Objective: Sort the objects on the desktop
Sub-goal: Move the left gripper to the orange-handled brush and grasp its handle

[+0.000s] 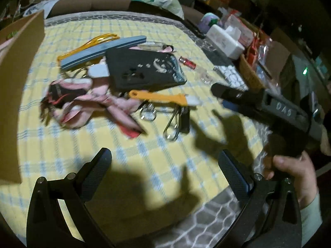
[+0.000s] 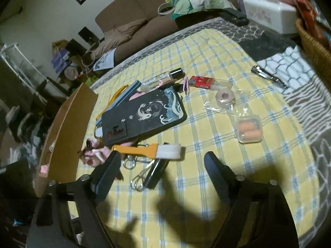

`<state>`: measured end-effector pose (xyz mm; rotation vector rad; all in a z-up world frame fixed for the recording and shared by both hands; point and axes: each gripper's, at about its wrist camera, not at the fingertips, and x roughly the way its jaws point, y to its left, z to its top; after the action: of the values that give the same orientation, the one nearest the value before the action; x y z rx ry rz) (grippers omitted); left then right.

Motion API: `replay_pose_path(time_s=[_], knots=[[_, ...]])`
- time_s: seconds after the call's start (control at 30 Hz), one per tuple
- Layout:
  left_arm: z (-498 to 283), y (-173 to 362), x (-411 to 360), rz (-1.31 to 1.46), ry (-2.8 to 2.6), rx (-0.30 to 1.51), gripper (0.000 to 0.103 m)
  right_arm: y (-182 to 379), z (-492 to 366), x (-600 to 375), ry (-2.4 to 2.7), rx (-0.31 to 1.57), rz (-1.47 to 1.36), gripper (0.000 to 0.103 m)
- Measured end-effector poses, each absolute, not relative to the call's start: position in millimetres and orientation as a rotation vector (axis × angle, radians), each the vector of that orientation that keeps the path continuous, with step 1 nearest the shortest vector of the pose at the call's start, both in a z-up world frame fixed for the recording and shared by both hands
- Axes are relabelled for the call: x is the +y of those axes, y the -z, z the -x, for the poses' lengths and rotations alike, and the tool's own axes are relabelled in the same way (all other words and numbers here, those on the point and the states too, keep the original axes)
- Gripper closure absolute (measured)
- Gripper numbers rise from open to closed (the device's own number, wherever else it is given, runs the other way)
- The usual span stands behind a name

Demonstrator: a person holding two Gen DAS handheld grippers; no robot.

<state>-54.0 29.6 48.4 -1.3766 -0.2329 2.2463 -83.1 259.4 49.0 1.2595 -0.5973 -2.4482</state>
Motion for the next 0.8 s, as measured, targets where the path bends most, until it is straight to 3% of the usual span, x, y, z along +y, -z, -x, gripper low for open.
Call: replay_pose_path(time_s=[0.17, 0.27, 0.33, 0.5, 0.63, 0.8], knots=[[80.9, -42.4, 35.2, 1.363, -2.181, -0.428, 0.005, -36.0, 101.6, 268.9, 2.36, -0.757, -1.252, 0.039], [95.0, -36.6, 38.0, 1.36, -2.135, -0.576, 0.008, -34.5, 109.6, 270.8, 2.362, -0.766, -1.255, 0.043], [102.4, -31.2, 39.0, 1.363, -2.111, -0.668, 0.016, -33.5, 113.0, 270.7, 2.361, -0.76, -1.259, 0.049], [114.5, -13.1, 33.2, 1.358, -2.028, -0.937, 0.019, -30.9, 116.0, 268.7, 2.347, -0.741, -1.266, 0.057], [122.2, -3.6, 32.2, 1.346, -2.019, -1.034, 0.032, -24.0, 117.8, 264.6, 2.336, -0.723, -1.294, 0.063], [128.2, 10.0, 38.2, 1.363, -1.982, -1.116, 0.037, -21.4, 115.5, 260.9, 2.324, -0.696, -1.304, 0.067]])
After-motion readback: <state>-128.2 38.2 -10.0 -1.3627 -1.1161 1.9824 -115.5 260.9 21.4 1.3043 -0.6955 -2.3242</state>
